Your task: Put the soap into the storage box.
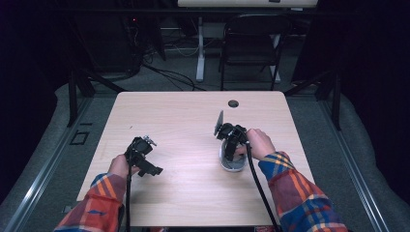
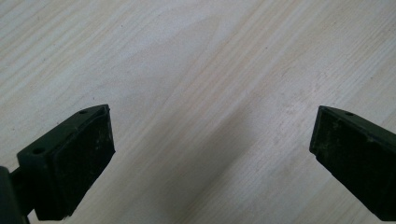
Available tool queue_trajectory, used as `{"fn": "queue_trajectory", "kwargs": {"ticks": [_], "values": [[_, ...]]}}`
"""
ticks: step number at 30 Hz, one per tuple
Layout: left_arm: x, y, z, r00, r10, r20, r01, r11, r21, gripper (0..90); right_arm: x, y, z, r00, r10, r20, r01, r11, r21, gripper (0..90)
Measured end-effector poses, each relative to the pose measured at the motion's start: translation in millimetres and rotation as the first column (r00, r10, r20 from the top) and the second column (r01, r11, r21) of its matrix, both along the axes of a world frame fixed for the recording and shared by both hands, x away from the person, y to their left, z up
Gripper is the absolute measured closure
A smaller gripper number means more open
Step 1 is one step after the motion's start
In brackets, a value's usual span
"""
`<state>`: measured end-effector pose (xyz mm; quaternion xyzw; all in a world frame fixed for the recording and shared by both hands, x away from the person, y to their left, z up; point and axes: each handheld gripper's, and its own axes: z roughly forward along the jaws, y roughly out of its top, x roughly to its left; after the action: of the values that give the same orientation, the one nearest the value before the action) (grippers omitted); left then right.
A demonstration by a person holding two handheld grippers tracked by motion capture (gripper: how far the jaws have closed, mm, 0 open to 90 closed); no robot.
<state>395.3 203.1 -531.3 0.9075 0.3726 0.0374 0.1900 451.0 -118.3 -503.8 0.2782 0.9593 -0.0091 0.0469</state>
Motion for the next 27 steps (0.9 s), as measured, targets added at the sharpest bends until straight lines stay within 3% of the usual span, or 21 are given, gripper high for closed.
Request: {"fn": "queue_trajectory", "kwargs": {"ticks": [12,17,27], "values": [[-0.3,0.0,0.1,1.0,0.0,0.001,0.0,1.0,0.0,0.0,-5.6,-1.1,10.7,0.9998,0.014,0.014,-0.014,1.0,0.011,16.9],[-0.4,-0.1,0.2,1.0,0.0,0.0,0.0,1.0,0.002,0.0,-9.0,-5.3,17.8,0.9996,0.007,0.026,-0.008,0.999,0.041,15.5],[-0.3,0.1,0.0,1.0,0.002,0.0,-0.002,1.0,0.0,0.0,-13.6,-26.0,32.8,0.9982,-0.018,0.057,0.014,0.997,0.074,8.1]]}}
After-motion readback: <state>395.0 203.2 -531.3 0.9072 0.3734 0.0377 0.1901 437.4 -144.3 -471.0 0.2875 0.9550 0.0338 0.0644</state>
